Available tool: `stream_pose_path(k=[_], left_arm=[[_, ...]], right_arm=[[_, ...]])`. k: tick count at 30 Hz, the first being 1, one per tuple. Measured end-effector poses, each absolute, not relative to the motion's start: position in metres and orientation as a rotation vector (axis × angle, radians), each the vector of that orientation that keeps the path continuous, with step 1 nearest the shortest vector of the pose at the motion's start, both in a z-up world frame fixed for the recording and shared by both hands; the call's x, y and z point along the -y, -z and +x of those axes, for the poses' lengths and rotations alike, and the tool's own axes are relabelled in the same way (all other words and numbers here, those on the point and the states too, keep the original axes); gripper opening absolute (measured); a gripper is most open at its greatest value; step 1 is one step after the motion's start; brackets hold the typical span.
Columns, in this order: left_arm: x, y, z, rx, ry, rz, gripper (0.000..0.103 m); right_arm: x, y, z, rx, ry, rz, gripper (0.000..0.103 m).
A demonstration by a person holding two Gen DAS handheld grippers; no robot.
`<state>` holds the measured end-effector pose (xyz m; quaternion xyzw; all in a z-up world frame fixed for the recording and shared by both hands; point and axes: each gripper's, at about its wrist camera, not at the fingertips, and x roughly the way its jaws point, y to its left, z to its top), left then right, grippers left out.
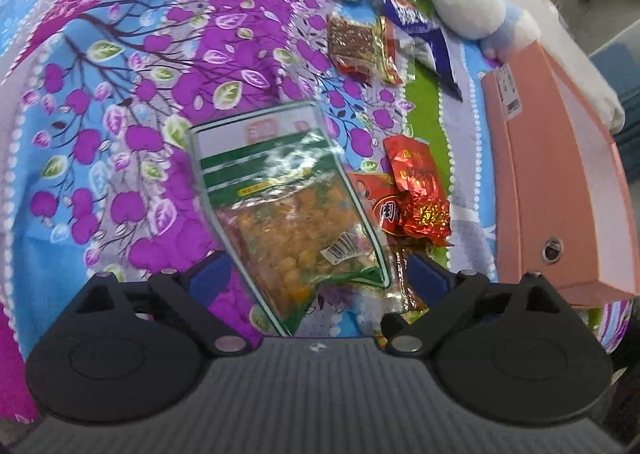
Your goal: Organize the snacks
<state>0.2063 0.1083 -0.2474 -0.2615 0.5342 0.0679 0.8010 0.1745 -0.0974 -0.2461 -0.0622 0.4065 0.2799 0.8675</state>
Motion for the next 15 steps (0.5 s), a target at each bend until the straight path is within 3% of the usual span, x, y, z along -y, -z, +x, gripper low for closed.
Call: stream_pose_path(k=[15], left_arm=[[-0.092,0.266,0.23,-1.194,-0.184,-0.457,0.095]], right_arm=[[0.084,0.271,0.188,-0.893,-0.623,-0.183,0.085]])
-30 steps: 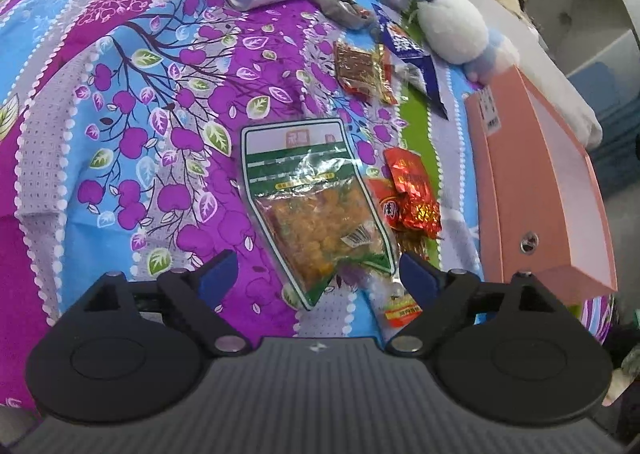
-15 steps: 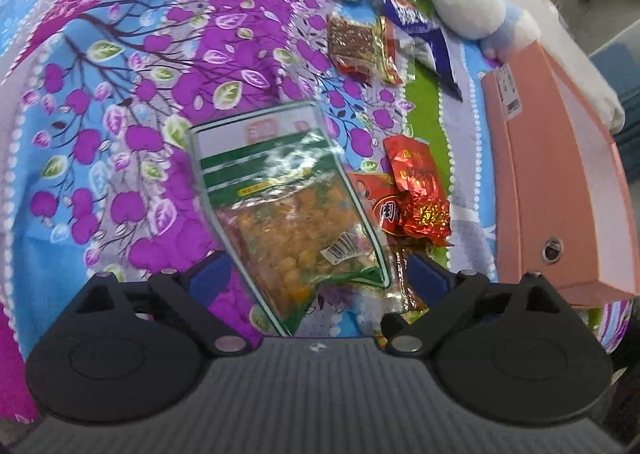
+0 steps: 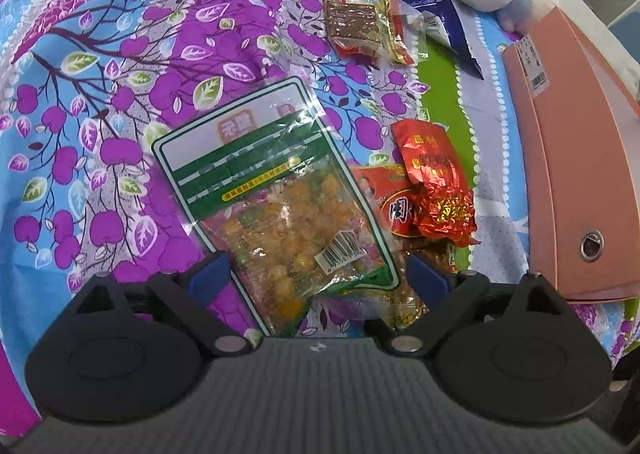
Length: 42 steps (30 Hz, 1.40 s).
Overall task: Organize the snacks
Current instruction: 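Grasp the green-labelled packet with left gripper while right grasps brown strip packet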
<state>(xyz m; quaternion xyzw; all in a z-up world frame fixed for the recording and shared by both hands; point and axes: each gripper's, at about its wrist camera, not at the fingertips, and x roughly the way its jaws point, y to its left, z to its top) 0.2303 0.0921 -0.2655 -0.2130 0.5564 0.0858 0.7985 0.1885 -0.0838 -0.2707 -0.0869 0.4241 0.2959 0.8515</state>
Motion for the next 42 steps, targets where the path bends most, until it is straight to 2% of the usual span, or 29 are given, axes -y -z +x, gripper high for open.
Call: stream_pose_path(k=[4,7,8,26,42], left_arm=[[-0.09,0.262,0.231,-1.185,-0.172,-0.435,0.091],[-0.09,0.258,0.228,-1.173,-0.158,-0.418,0.085],[-0.091,0.256,0.227,-1.171,-0.158,-0.413,0.076],[-0.097,0.205,0.195,-1.078,-0.09,-0.393,0.072],[-0.094,0.157,0.159,-0.96,-0.051,-0.415,0.07]], right_arm=[[0.081,0.269,0.191,-0.906,-0.62,-0.185,0.077],[0.082,0.267,0.194,-0.916,-0.622,-0.171,0.058],[0.082,0.265,0.194,-0.917,-0.623,-0.166,0.053],[0.097,0.232,0.176,-0.926,-0.559,-0.141,0.052],[0.126,0.18,0.145,-0.823,-0.503,-0.055,0.051]])
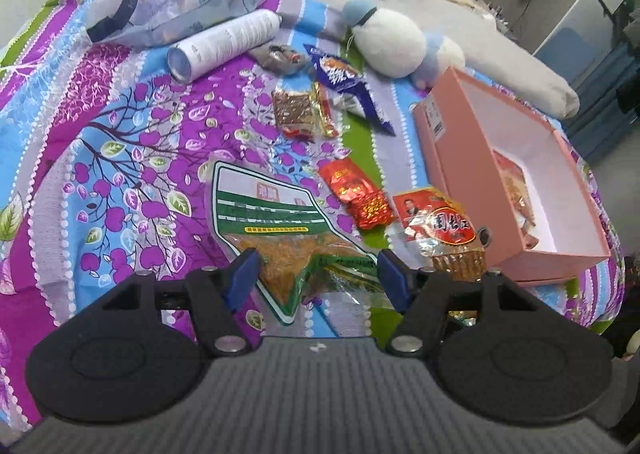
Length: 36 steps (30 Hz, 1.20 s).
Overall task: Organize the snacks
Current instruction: 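Grasp the green-labelled packet with left gripper while right grasps brown strip packet, then carry both packets over the pink box and open both grippers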
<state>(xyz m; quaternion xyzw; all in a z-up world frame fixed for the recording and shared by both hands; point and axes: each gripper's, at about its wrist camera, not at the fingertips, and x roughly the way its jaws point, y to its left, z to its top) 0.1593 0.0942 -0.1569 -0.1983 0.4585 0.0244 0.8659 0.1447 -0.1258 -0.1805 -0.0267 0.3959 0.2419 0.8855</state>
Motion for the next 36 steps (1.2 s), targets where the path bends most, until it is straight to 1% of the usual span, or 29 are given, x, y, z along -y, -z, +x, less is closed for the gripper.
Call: stream_pose_path(k=[20,29,36], left_arm=[[-0.063,0.09,0.149,-0.814,0.033,-0.356,0.069],[-0.031,0.066,0.164,-0.773,0.116,-0.332,0.068],[0.016,0.052,0.193,-0.754,0.207,-0.301,0.068]], right_arm=[[0.158,0.12,0.137,-0.707,-0.441,-0.01,0.052],[0.185,0.101,0.14,-0.668,-0.381,0.004,0.052],[0.216,0.094,0.142,-0.649,-0.311,0.04,0.052]])
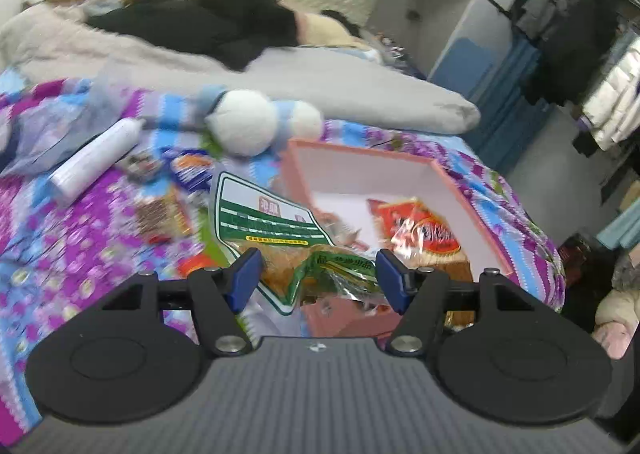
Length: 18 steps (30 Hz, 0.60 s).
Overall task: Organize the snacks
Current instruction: 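Carry both packets over the pink box and open both grippers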
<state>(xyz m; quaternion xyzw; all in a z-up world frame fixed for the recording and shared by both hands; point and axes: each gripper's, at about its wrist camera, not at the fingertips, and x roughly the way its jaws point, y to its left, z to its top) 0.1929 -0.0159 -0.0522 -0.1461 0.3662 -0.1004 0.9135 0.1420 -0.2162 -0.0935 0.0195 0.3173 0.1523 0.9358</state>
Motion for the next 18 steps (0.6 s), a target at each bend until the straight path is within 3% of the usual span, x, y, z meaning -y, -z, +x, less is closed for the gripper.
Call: stream_pose_path(k=[18], left_arm=[[0.121,0.085,0.3,-0.861,0.344,-0.222,0.068]], right_arm=[[0.306,0.112,0.208,-0.686,-0.138,0.115,0.052]])
